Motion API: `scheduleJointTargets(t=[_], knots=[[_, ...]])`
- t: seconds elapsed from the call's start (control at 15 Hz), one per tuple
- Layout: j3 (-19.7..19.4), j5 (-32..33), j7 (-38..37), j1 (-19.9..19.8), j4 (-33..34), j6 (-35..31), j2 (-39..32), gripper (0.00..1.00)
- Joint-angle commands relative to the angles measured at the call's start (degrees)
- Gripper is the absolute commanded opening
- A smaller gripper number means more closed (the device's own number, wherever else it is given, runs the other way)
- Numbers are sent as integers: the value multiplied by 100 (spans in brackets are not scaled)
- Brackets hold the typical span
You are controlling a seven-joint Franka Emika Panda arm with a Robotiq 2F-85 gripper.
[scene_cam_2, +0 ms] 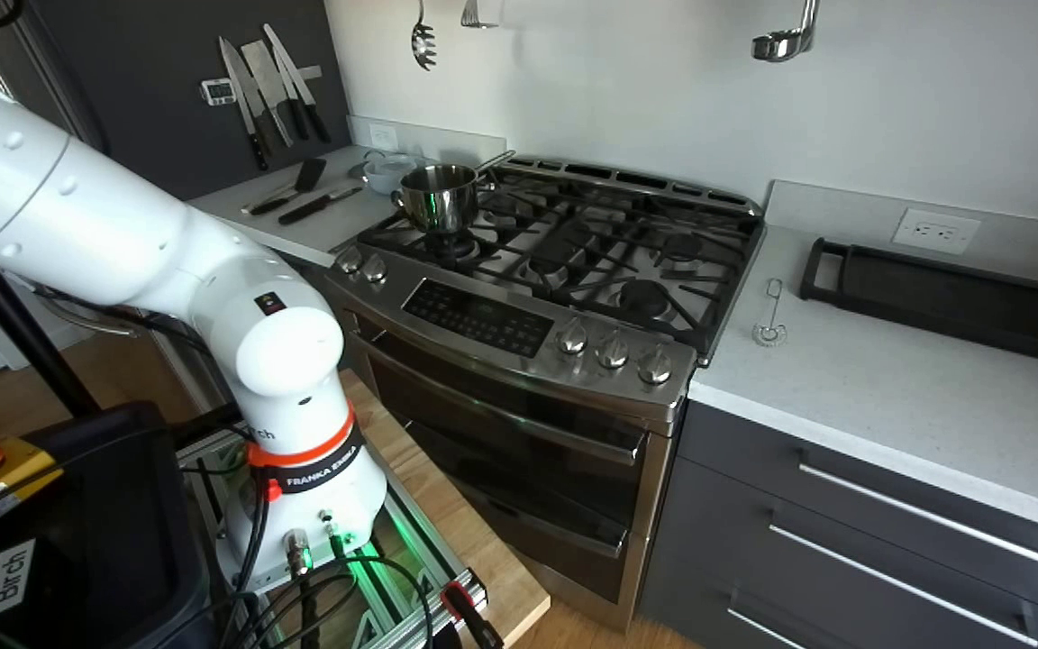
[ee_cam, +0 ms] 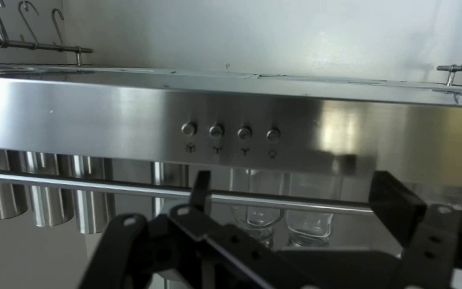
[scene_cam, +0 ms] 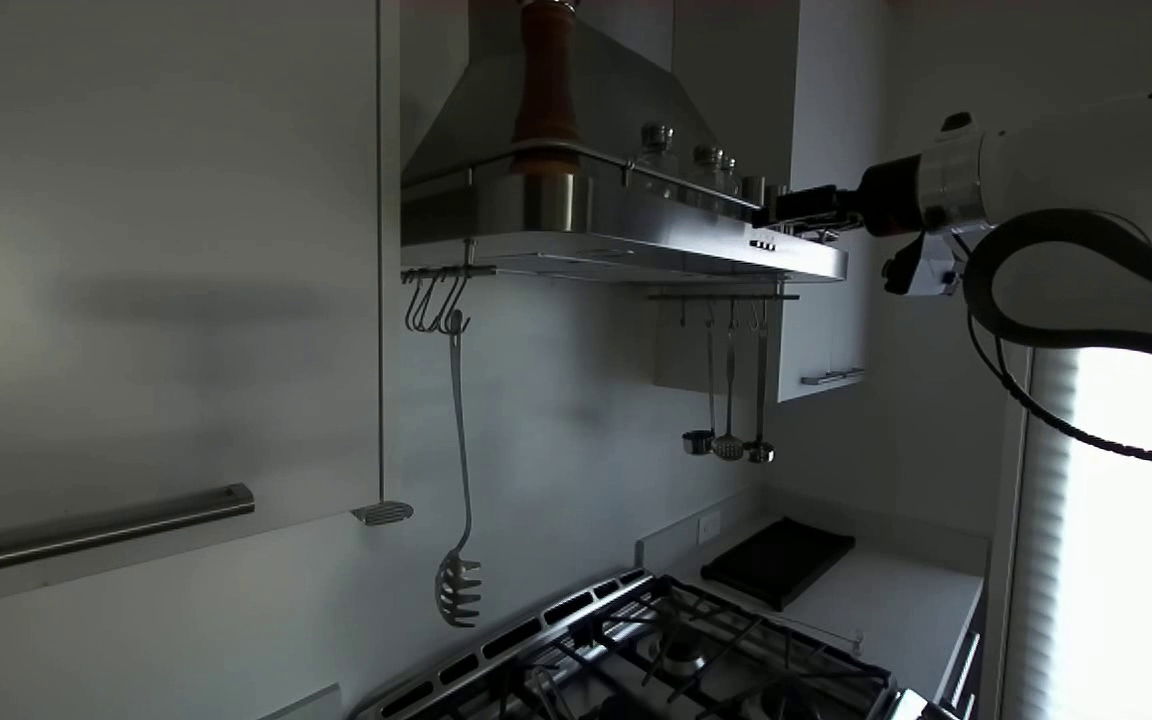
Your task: Push the far left button on the kitchen hood
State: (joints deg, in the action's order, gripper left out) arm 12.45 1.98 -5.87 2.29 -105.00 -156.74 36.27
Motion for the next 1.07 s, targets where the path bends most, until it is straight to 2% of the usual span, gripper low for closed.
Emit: scheduleJointTargets(t=[0.0, 0.67, 1.0], knots=[[112, 54, -348, -238, 143, 682, 153, 100], [-7, -164, -986, -147, 639, 3270, 420, 100], [-123, -298, -1212, -132, 512, 4012, 651, 100]])
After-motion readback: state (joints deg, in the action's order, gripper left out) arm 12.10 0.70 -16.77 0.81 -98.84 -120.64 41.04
